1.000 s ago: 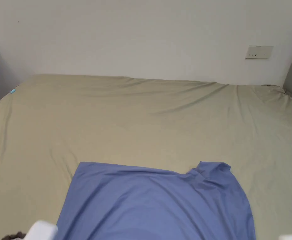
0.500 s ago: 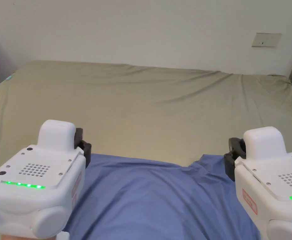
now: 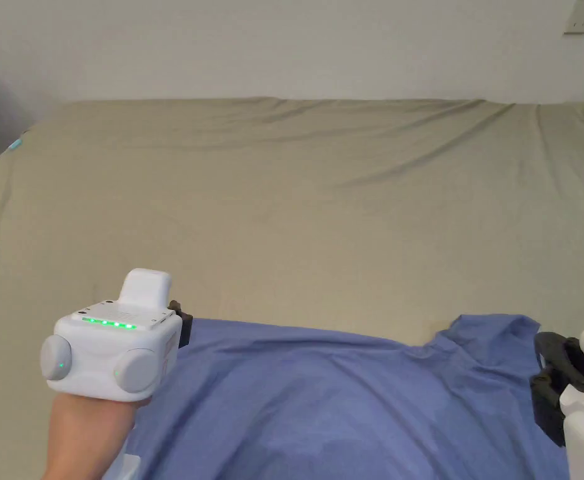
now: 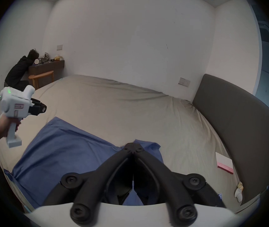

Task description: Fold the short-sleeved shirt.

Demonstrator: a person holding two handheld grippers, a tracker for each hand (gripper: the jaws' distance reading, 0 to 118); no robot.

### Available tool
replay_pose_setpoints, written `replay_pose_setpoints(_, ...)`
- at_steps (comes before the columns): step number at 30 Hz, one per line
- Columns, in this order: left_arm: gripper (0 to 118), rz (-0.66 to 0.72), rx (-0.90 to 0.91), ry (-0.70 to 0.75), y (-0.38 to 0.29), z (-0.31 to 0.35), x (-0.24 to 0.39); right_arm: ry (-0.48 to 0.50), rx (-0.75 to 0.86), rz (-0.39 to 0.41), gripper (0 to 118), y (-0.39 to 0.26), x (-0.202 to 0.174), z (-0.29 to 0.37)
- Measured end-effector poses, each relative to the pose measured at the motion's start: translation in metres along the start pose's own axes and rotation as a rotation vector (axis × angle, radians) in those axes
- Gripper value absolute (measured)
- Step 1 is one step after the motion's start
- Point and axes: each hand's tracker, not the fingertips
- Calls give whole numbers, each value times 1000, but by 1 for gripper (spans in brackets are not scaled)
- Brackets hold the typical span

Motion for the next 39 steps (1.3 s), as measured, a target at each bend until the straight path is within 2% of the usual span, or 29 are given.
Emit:
replay_pose_setpoints(2, 37, 59, -67, 9, 2, -37, -14, -26, -30, 17, 1, -7, 7, -9)
replay_pose_setpoints(3, 60, 72, -87, 31, 1, -54, -20, -37, -45, 18, 1, -10, 12, -14)
replay_pose_setpoints(4, 78, 68, -104, 41, 1, -66, -23, -46, -57, 14, 1, -13, 16, -17)
replay_pose_setpoints(6, 103, 21, -139, 48, -1, -89, -23, -61, -82, -3, 1, -17, 23, -21)
replay_pose_setpoints(8, 109, 5, -151, 32, -5, -104, -23, -69, -101, -11, 1, -22, 28, -26)
replay_pose_setpoints(14, 109, 21, -176, 26, -15, -133, -26, -100, -152, 20, 1, -29, 35, -28)
replay_pose_setpoints(16, 105, 75, -194, 7, -12, -130, -29, -105, -161, 40, 1, -29, 37, -27)
replay_pose_setpoints(17, 95, 79, -202, -10, -11, -128, -29, -107, -164, 43, 1, -29, 39, -27)
replay_pose_setpoints(19, 43, 75, -162, -98, -10, -117, -27, -106, -170, 36, 1, -29, 45, -28)
replay_pose_setpoints(20, 10, 27, -144, -83, -9, -111, -19, -105, -174, 31, 1, -27, 47, -31)
replay_pose_setpoints(21, 1, -64, -122, -15, -7, -103, -12, -101, -178, 29, 1, -26, 49, -34)
replay_pose_setpoints(23, 1, -109, -85, -51, -8, -84, -5, -66, -200, 12, 1, -25, 59, -45)
replay_pose_setpoints(25, 1, -61, -55, -53, -6, -57, -4, 14, -229, -76, 1, -21, 73, -62)
replay_pose_setpoints(27, 1, -47, 20, -34, -6, -25, -9, 33, -261, -146, 1, -21, 88, -84)
replay_pose_setpoints(29, 1, -18, 58, -47, -4, 13, -14, 47, -319, -136, 2, -20, 99, -114)
replay_pose_setpoints(30, 1, -12, 71, -41, -5, 30, -17, 29, -366, -128, 12, -25, 107, -134)
replay_pose_setpoints(31, 1, -13, 81, -43, -6, 46, -21, 31, -415, -136, 33, -30, 113, -154)
replay_pose_setpoints(33, 1, -25, 102, -30, -9, 73, -25, 28, -530, -148, 104, -44, 123, -194)
replay_pose_setpoints(34, 1, -39, 112, -22, -12, 84, -26, 12, -562, -156, 111, -55, 128, -211)
replay_pose_setpoints(39, 1, -85, 88, -18, -33, 110, -26, 17, -650, -189, 110, -86, 133, -261)
